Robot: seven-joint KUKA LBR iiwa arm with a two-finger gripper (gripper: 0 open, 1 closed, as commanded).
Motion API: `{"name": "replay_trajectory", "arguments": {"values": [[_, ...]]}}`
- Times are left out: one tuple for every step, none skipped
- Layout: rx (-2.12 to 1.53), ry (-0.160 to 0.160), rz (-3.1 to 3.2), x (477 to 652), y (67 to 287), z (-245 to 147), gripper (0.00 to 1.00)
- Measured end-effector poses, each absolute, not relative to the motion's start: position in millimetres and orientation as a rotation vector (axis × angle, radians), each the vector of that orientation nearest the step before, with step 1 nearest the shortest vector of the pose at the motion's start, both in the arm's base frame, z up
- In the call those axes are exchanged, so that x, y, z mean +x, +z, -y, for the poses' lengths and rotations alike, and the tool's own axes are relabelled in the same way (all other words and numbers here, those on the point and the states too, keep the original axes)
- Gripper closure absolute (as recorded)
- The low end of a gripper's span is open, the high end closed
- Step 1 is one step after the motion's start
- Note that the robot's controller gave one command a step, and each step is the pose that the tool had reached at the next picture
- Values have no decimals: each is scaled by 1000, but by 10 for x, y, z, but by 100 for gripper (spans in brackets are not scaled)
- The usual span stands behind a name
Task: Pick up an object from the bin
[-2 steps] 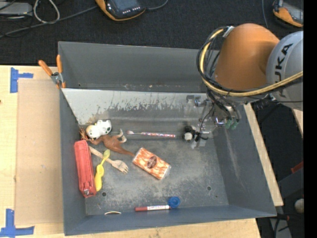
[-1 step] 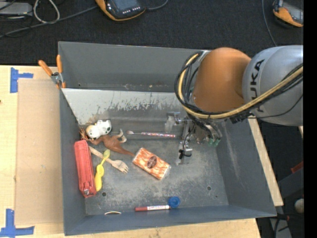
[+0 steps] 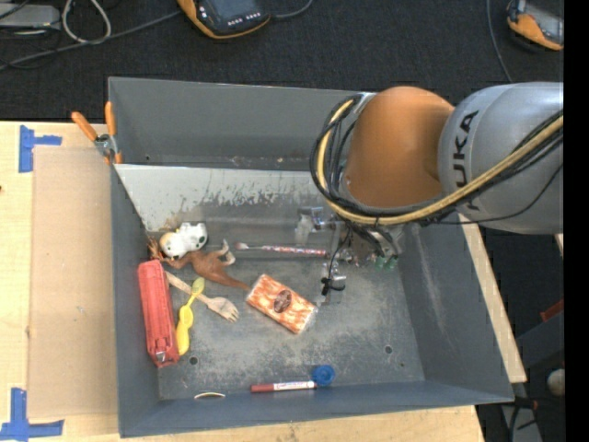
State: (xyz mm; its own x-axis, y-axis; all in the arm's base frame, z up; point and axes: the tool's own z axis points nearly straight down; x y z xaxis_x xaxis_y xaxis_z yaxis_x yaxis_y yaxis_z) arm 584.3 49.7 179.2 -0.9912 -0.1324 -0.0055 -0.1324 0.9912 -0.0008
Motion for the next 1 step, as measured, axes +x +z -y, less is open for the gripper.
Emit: {"name": "replay_trajectory", "arguments": {"values": [[-286, 0, -3111, 5766, 1597, -667, 0]]}}
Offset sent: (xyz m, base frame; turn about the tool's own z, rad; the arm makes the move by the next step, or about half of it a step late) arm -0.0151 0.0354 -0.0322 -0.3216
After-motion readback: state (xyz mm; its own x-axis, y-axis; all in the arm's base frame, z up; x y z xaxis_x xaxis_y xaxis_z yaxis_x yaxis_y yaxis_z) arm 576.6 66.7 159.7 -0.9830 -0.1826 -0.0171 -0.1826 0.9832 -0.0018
